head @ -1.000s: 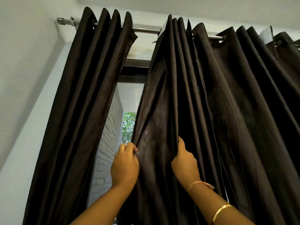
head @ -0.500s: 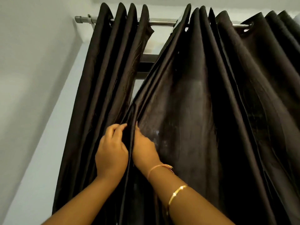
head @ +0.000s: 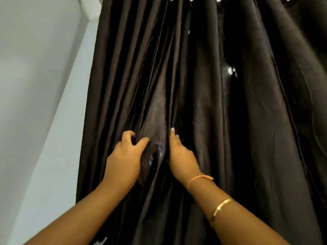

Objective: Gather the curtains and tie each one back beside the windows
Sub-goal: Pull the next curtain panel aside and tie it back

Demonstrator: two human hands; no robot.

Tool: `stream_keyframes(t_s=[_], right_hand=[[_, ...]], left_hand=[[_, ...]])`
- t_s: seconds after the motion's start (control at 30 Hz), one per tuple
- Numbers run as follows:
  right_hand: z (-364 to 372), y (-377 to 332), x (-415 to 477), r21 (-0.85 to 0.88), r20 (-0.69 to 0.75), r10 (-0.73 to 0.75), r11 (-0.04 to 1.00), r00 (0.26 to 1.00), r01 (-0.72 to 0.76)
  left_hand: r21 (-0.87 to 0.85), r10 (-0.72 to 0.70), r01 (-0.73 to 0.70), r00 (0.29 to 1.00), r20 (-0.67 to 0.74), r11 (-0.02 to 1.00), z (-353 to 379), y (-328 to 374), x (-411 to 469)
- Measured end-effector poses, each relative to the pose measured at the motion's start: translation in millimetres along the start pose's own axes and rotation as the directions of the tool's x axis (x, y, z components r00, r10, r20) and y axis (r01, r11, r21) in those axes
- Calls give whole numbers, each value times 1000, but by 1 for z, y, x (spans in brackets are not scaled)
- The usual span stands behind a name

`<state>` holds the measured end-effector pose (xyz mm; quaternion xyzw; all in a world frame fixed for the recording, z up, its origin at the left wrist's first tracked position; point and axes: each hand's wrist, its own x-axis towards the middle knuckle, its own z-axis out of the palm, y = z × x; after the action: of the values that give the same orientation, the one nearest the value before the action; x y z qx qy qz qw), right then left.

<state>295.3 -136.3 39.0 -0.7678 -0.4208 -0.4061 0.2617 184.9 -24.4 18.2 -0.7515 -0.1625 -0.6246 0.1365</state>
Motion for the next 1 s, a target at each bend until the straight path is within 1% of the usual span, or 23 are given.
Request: stream_keyframes(t_s=[0.07, 0.1, 0.13, 0.17, 0.23, 0.3, 0.33, 0.47, 0.53, 0.57, 0.6, 0.63, 0.67, 0.7, 0.73, 0.77, 0.8, 0.87, 0.93, 1.0], right_hand=[[-9, 34, -3, -160, -16, 151, 975, 988, -152], [-14, 47, -4, -218, -33, 209, 953, 977, -211], [-18, 54, -5, -256, -52, 240, 935, 970, -245], [-20, 58, -6, -276, -76, 237, 928, 968, -249], [-20, 60, -12, -286, -129, 162, 939, 978, -193], [-15, 61, -22, -345, -184, 22, 935, 983, -85], [-12, 62, -28, -383, -190, -22, 922, 982, -54], [6, 67, -55, -396, -185, -5, 915, 983, -70], [22, 69, -68, -398, -161, -37, 917, 986, -31], [30, 71, -75, -390, -148, -61, 921, 987, -1], [39, 73, -83, -366, -141, -84, 930, 986, 27], [47, 75, -90, -326, -141, -111, 944, 984, 59], [54, 76, -98, -275, -151, -141, 957, 978, 96], [60, 76, -106, -208, -164, -161, 970, 973, 125], [64, 74, -112, -125, -171, -156, 983, 973, 135], [68, 71, -117, -35, -174, -124, 992, 977, 120], [70, 68, -121, 54, -176, -64, 996, 982, 74], [73, 63, -127, 170, -181, 53, 985, 982, -21], [76, 58, -132, 168, -172, 79, 985, 982, -50], [78, 55, -137, 173, -131, 78, 983, 988, -55]], left_hand=[[87, -57, 44, 987, 152, 995, 6, 14, 3], [109, -51, 28, 976, 211, 994, 10, 24, 2], [110, -34, 8, 970, 239, 994, 14, 34, 2], [84, -31, 11, 972, 231, 996, 18, 44, 3], [10, -54, 53, 976, 212, 999, 23, 62, 2], [-33, -49, 58, 970, 237, 998, 28, 74, -1], [-46, -35, 49, 966, 254, 998, 31, 78, -3], [-93, 35, -15, 976, 215, 996, 44, 82, -20], [-181, 99, -70, 982, 158, 981, 51, 81, -34], [-263, 117, -83, 986, 115, 961, 53, 81, -42], [-366, 92, -58, 993, 76, 929, 55, 80, -49], [-473, 16, 14, 998, 60, 881, 57, 79, -55], [-558, -94, 124, 992, 82, 820, 58, 78, -59], [-606, -181, 218, 976, 123, 765, 60, 75, -61], [-613, -224, 282, 959, 172, 738, 62, 73, -61], [-616, -231, 320, 947, 222, 720, 64, 71, -62], [-638, -233, 353, 935, 267, 684, 66, 68, -65], [-722, -210, 394, 918, 336, 569, 65, 63, -70], [-760, -174, 417, 907, 383, 498, 63, 59, -81], [-768, -153, 442, 894, 422, 463, 63, 58, -96]])
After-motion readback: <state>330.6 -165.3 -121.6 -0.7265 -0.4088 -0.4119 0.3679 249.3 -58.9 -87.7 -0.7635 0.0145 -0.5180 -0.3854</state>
